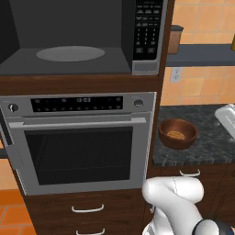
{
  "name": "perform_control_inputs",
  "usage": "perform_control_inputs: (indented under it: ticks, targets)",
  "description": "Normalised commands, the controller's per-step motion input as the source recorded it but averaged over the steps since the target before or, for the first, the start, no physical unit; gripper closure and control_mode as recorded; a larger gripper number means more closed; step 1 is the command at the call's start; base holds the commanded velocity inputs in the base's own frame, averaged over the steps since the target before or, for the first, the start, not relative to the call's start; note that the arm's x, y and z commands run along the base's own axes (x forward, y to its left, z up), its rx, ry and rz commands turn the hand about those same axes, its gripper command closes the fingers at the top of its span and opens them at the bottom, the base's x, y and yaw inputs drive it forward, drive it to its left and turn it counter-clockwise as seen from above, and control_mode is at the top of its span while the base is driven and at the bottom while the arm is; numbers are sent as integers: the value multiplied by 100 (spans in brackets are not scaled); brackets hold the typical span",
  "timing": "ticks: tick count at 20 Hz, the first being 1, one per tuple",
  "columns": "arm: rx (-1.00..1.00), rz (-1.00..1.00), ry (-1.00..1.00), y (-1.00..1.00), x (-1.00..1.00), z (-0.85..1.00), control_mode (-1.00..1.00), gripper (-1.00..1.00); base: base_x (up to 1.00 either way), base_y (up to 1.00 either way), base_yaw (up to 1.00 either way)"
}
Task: Open the microwave, place the bowl with waffle inside the microwave, then close the microwave door and turn it on.
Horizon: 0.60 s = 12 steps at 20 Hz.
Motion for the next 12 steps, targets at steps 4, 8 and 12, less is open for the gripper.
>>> perform_control_inputs:
  ticks: [4, 8, 12]
  targets:
    - [0, 15, 13, -7, 60, -39, -100, -100, 0, 0, 0]
    - [0, 13, 8, -3, 54, -38, -100, -100, 0, 0, 0]
    - [2, 12, 7, -11, 50, -34, -100, -100, 0, 0, 0]
